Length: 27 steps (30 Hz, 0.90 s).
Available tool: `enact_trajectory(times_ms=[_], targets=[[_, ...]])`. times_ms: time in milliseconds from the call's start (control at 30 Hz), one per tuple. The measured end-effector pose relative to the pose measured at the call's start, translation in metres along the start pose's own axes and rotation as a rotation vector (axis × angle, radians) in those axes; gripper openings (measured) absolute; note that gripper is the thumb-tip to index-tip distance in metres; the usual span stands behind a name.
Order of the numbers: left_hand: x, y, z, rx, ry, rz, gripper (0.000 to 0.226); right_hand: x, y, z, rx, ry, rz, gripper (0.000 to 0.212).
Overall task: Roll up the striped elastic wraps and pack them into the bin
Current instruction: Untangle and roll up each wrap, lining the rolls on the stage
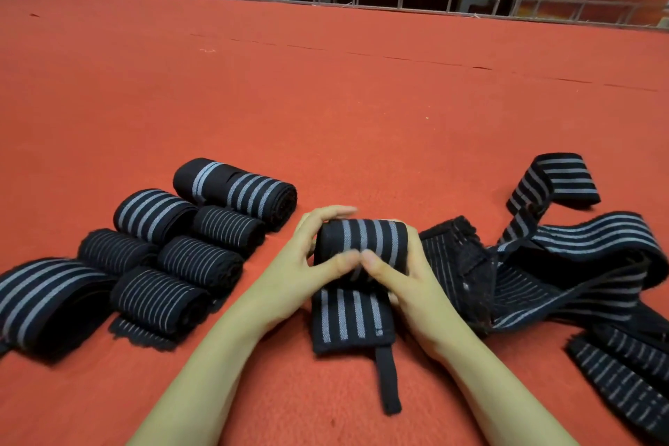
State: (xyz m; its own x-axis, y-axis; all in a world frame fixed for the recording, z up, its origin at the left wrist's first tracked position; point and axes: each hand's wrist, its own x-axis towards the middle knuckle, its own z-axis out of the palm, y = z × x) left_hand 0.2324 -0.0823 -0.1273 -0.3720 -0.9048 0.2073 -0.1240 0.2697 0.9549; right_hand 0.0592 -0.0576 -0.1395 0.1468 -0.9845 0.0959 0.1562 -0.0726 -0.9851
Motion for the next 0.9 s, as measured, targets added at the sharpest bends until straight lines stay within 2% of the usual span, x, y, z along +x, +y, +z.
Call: enact_trajectory(times_ms=[100,133,233,400,533,633,767,900], targets=[[0.006,0.002,0.001,-0.066,0.008,-0.157,0.068,-0.001,0.001,-0.001,-0.095,-0.008,-0.092,0.053],[0.008,0.002,0.000,-0.071,0.025,-0.176,0.064,-0.001,0.001,-0.001,-0.128,-0.007,-0.112,0.055],[0.001,0.007,0.000,-0.213,0.007,-0.220,0.031,-0.001,0.001,0.000,-0.116,-0.024,-0.139,0.057],[-0.008,0.011,-0.003,-0.231,0.009,-0.139,0.038,-0.001,-0.003,-0.002,0.052,-0.052,0.058,0.057],[-0.015,0.010,-0.010,-0.154,-0.018,-0.113,0.048,-0.001,-0.006,0.000,-0.011,-0.093,0.116,0.062],[-0.022,0.016,-0.016,-0.085,-0.046,-0.111,0.058,-0.003,-0.007,0.003,-0.045,-0.081,0.058,0.064],[-0.043,0.035,-0.031,0.127,-0.103,-0.095,0.062,-0.017,-0.015,0.020,-0.122,-0.106,-0.005,0.065],[-0.087,0.056,-0.049,0.171,-0.121,-0.096,0.062,-0.044,-0.029,0.051,-0.186,-0.161,-0.045,0.067]])
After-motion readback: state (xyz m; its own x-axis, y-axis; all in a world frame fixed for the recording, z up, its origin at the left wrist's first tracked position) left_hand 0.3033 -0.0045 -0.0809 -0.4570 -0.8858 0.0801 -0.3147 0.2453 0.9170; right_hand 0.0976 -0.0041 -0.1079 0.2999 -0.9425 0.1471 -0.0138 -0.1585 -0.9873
